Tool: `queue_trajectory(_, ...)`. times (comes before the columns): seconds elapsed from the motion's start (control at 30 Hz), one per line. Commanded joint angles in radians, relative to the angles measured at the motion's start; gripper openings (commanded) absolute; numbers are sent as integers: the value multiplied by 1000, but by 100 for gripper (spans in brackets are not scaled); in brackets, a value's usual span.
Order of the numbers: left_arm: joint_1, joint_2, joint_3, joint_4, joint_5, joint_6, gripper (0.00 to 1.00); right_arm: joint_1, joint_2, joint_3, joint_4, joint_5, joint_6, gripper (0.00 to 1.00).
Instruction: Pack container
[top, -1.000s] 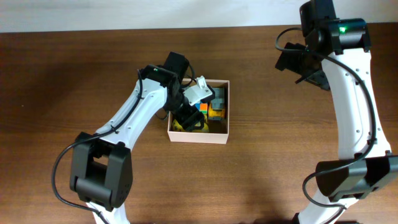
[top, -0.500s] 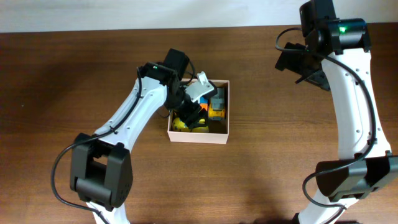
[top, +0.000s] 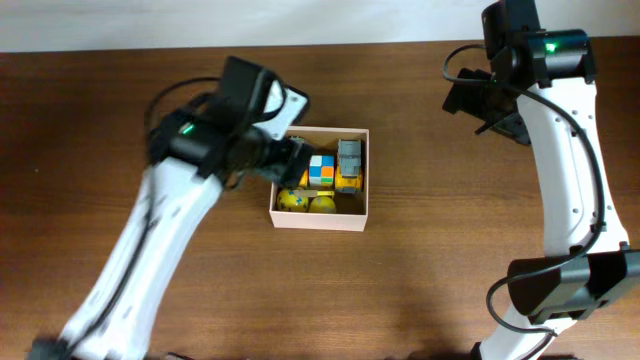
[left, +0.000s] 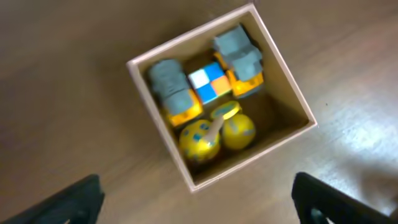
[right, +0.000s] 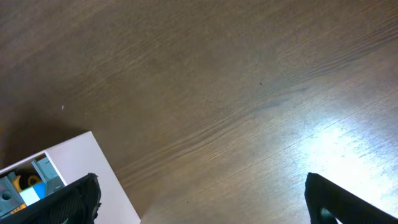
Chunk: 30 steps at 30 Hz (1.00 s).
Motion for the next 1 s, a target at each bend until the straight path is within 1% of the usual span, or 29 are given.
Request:
queue_trajectory(0.0, -2, -103, 19, -69, -127, -52, 99, -6, -7, 6, 0, 2, 11, 99)
queue_trajectory(0.17, -2, -168, 19, -196, -155, -53, 99, -6, -7, 6, 0, 2, 11, 99)
queue_trajectory(0.33, -3, -183, 19, -279, -154, -52, 99, -6, -7, 6, 0, 2, 11, 99)
queue_trajectory(0.67, -3, -183, 17, -285, -155, -51, 99, -6, -7, 6, 0, 2, 11, 99)
queue_trajectory(0.77, -3, -183, 17, -329, -155, -52, 99, -6, -7, 6, 0, 2, 11, 99)
queue_trajectory(0.83, -3, -183, 17, -332, -151, -52, 99, -6, -7, 6, 0, 2, 11, 99)
queue_trajectory(0.9, -2, -187, 17, -316, -189, -36, 99, -6, -7, 6, 0, 2, 11, 99)
queue_trajectory(0.97, 1, -207, 11, -252, -237, -21, 99, -6, -7, 6, 0, 2, 11, 99)
